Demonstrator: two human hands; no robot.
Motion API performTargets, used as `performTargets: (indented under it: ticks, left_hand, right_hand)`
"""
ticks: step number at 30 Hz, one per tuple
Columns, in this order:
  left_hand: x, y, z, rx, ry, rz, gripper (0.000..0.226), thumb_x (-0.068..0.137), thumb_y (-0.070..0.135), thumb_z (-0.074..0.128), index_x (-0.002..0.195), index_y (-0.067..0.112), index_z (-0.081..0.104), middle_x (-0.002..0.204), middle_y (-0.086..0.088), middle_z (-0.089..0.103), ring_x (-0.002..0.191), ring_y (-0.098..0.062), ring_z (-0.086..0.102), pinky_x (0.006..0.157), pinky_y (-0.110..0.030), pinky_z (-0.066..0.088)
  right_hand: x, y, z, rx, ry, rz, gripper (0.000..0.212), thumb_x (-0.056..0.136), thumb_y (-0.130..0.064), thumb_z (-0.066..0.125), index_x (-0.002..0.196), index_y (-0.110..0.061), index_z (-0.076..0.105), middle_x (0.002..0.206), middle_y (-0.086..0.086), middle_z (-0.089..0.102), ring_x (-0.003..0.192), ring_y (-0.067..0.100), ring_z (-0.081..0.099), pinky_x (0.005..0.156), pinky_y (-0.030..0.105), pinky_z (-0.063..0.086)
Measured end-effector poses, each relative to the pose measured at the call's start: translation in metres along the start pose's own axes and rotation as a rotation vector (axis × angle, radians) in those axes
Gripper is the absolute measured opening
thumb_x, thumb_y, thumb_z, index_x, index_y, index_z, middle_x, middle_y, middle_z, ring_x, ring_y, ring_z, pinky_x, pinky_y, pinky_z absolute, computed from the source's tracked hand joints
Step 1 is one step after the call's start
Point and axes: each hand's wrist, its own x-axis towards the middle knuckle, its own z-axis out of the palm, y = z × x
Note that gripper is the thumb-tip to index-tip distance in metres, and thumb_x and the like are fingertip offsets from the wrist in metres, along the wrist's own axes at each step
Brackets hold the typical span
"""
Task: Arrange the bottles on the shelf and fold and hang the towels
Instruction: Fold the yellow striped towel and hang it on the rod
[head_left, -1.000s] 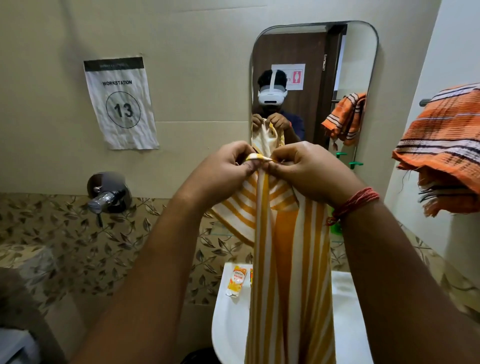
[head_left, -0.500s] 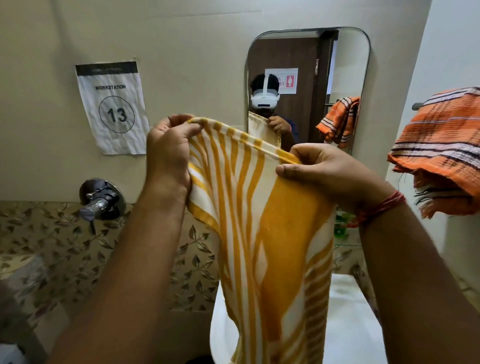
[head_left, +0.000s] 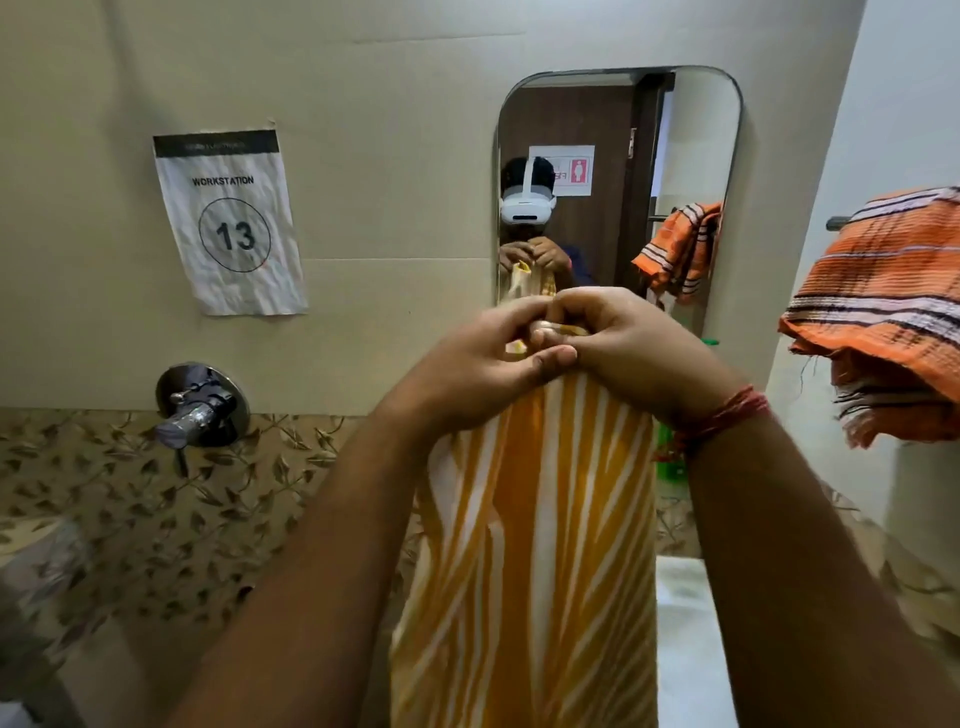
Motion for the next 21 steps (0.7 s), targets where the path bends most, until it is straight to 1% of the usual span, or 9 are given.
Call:
performTargets:
  ticks: [2,5,8,11,13,15,18,19,21]
  left_hand:
    - [0.001,-0.005,-0.004,0.109,0.097,0.011,0.015,0.099,0.026,0.06,0.111,0.022,0.069,0.096,0.005,0.069,0.087,-0.003,0.064,0.075,-0.018,0.05]
    - [0.001,-0.012,-0.011,0.215,0.32,0.067,0.02,0.097,0.008,0.055,0.089,0.023,0.067,0.072,0.01,0.06,0.066,-0.002,0.057,0.055,-0.014,0.044]
    - [0.0,-0.023,-0.023,0.111,0.589,-0.016,0.025,0.097,0.004,0.048,0.094,0.02,0.067,0.076,0.009,0.063,0.067,0.0,0.059,0.057,-0.013,0.047]
    - [-0.002,-0.033,-0.03,0.059,0.786,-0.135,0.02,0.099,0.01,0.052,0.098,0.023,0.067,0.086,0.013,0.067,0.079,0.002,0.062,0.072,-0.018,0.056]
    - [-0.001,-0.028,-0.028,0.019,0.675,-0.091,0.013,0.099,0.018,0.059,0.107,0.026,0.066,0.099,0.011,0.07,0.093,0.0,0.066,0.085,-0.021,0.057]
    - [0.002,-0.015,-0.02,-0.046,0.396,0.01,0.027,0.096,0.027,0.065,0.122,0.032,0.06,0.119,0.009,0.069,0.112,-0.002,0.064,0.097,-0.025,0.053]
    - [0.004,0.008,-0.006,-0.013,-0.008,0.068,0.037,0.095,0.033,0.062,0.132,0.027,0.06,0.122,0.01,0.067,0.113,-0.001,0.063,0.096,-0.022,0.053]
    - [0.005,0.01,-0.003,0.031,-0.033,0.079,0.032,0.097,0.028,0.061,0.127,0.022,0.064,0.116,0.006,0.07,0.107,-0.004,0.065,0.093,-0.026,0.055]
    - [0.007,0.005,-0.002,0.016,0.069,0.08,0.02,0.098,0.019,0.06,0.113,0.015,0.072,0.099,-0.001,0.072,0.093,-0.013,0.068,0.086,-0.035,0.057]
  right_hand:
    - [-0.003,0.003,-0.001,0.026,0.049,-0.002,0.018,0.094,-0.032,0.063,0.093,-0.015,0.067,0.09,0.002,0.065,0.082,0.013,0.061,0.071,0.027,0.049]
    - [-0.016,0.011,-0.002,0.358,-0.006,0.103,0.024,0.088,-0.032,0.068,0.094,-0.008,0.068,0.083,0.0,0.066,0.075,0.009,0.062,0.064,0.019,0.05]
    - [-0.031,0.021,-0.008,0.612,0.054,0.232,0.021,0.083,-0.037,0.063,0.083,-0.017,0.067,0.075,-0.007,0.065,0.071,0.006,0.064,0.064,0.021,0.051]
    - [-0.038,0.028,-0.02,0.47,0.182,0.295,0.021,0.093,-0.033,0.06,0.088,-0.014,0.065,0.076,-0.002,0.058,0.059,0.004,0.058,0.051,0.019,0.045]
    - [-0.036,0.024,-0.023,0.341,0.168,0.209,0.022,0.093,-0.032,0.061,0.094,-0.011,0.065,0.081,0.001,0.06,0.065,0.008,0.061,0.054,0.021,0.05]
    - [-0.028,0.012,-0.02,0.245,0.099,0.069,0.017,0.093,-0.029,0.062,0.094,-0.013,0.066,0.087,0.001,0.064,0.079,0.011,0.063,0.068,0.023,0.053]
    - [-0.012,-0.004,-0.011,0.17,0.093,-0.062,0.016,0.095,-0.023,0.063,0.097,-0.008,0.065,0.092,0.006,0.067,0.085,0.016,0.066,0.074,0.023,0.053]
    - [-0.009,-0.006,-0.01,0.178,0.122,-0.079,0.016,0.095,-0.021,0.064,0.098,-0.005,0.065,0.092,0.009,0.067,0.084,0.017,0.067,0.073,0.023,0.053]
    - [-0.007,-0.004,-0.009,0.206,0.161,-0.073,0.021,0.094,-0.024,0.066,0.099,-0.004,0.065,0.09,0.007,0.067,0.08,0.016,0.065,0.071,0.023,0.051]
